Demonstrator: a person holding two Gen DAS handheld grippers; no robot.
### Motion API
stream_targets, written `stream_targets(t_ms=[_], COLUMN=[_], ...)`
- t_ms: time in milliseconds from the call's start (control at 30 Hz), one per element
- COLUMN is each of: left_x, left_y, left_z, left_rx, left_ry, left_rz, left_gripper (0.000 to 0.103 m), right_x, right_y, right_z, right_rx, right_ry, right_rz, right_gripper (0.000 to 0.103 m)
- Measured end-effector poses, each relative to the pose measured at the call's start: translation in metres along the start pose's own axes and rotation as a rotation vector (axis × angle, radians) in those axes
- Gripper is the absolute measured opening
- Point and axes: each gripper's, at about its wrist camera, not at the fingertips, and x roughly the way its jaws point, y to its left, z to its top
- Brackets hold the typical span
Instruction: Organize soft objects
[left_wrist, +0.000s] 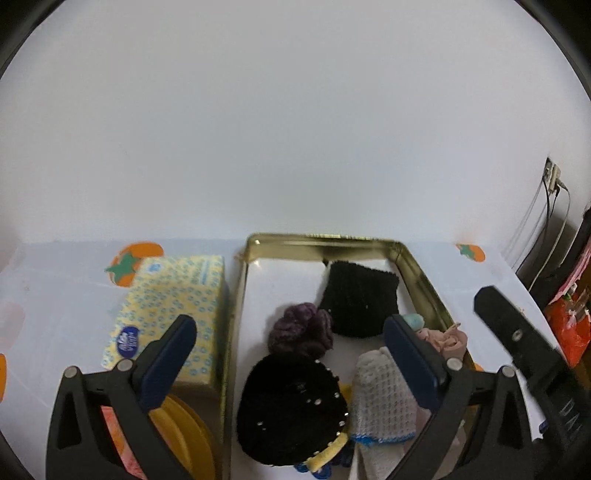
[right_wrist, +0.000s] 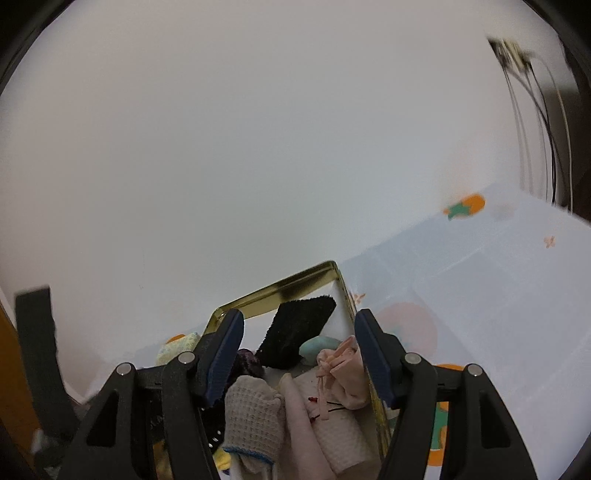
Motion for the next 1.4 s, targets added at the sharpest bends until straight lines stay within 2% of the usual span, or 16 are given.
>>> stream_targets(t_ms=[100,200,333,600,733,1067,1400], left_x=[-0.011,-0.023,-0.036,-0.054,-0.063,-0.091,-0.106], left_y=[0.0,0.004,0.008,0.021,0.025,0.053,0.059], left_z=[-0.01,-0.021,-0.033,-0.052,-0.062,-0.076,-0.082], left_rx=[0.022,0.027,0.044,0.048,0.072,0.036,0.044], left_ry=[-0.084,-0.154,-0.227,-0.284,-0.315,-0.356,-0.403], left_rz=[0.023,0.032,0.041,0.054,0.081,0.09,0.113], left_gripper=[0.103,0.103,0.103,0.103,0.103,0.103,0.103], right_x=[-0.008,-0.024,-0.041,-0.074,-0.085,-0.091,-0.099], right_y=[0.005,0.009,0.011,0.024,0.034,0.047,0.056], right_z=[-0.008,-0.014,-0.021,-0.038,-0.048,-0.062,-0.068], right_rx=[-0.055,-0.098,-0.128,-0.217,-0.26,-0.311,-0.338], right_ry=[-0.048,-0.13,-0.184,-0.268,-0.26,-0.235,-0.257], right_rz=[-0.014,-0.044,-0.091,-0.116,-0.11,-0.12,-0.135], right_gripper=[0.068,0.077,0.077,0.078,0.078,0.079,0.079])
